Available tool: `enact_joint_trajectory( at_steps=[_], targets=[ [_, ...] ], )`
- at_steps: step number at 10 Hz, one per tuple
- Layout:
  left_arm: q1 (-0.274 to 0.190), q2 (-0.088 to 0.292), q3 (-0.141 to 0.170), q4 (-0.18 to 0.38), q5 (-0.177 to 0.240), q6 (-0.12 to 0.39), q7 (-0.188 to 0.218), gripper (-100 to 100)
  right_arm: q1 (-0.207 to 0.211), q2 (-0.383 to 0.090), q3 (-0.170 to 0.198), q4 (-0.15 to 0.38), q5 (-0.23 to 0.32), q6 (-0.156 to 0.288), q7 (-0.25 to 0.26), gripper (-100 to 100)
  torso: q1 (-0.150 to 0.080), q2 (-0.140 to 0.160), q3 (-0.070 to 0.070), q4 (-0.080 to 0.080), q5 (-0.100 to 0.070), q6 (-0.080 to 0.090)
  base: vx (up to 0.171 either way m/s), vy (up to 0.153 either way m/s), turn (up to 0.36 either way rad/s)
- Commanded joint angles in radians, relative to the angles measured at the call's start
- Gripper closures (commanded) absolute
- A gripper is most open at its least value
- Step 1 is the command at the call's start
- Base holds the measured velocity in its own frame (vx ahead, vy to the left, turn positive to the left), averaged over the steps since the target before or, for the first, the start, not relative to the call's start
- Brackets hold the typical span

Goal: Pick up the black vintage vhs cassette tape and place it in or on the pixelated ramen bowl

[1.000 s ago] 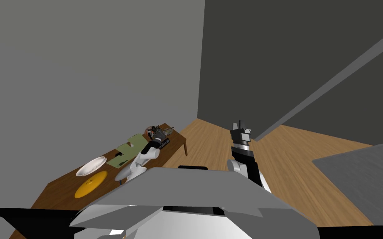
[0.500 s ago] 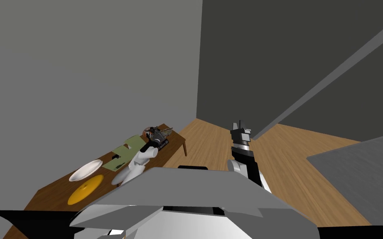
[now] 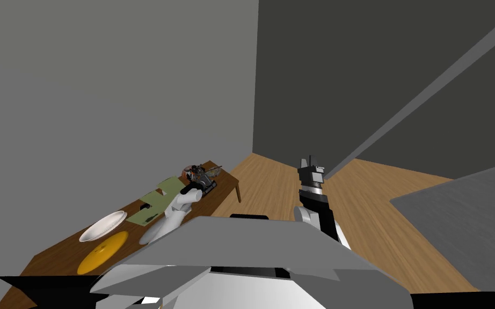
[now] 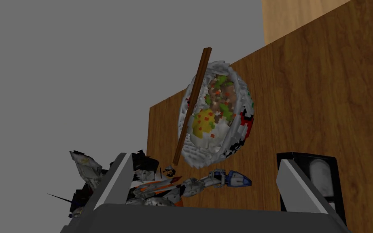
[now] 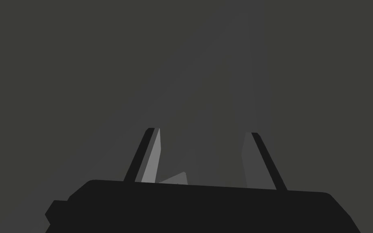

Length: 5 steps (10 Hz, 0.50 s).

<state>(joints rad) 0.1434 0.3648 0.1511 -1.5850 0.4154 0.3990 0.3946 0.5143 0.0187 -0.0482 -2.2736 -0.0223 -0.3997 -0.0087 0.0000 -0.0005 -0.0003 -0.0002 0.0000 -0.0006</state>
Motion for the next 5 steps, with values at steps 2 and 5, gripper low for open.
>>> enact_joint_trajectory(
  at_steps=[2, 5],
  targets=[
    [-0.023, 0.017, 0.013, 0.047, 0.024, 0.073, 0.013, -100, 0.000, 0.000, 0.000, 0.000, 0.000, 0.000, 0.000, 0, 0.000, 0.000, 0.000, 0.000, 0.000, 0.000, 0.010, 0.003, -0.058],
    [-0.042, 0.035, 0.025, 0.091, 0.049, 0.140, 0.026, -100, 0.000, 0.000, 0.000, 0.000, 0.000, 0.000, 0.000, 0, 0.000, 0.000, 0.000, 0.000, 0.000, 0.000, 0.011, 0.005, -0.035]
  ],
)
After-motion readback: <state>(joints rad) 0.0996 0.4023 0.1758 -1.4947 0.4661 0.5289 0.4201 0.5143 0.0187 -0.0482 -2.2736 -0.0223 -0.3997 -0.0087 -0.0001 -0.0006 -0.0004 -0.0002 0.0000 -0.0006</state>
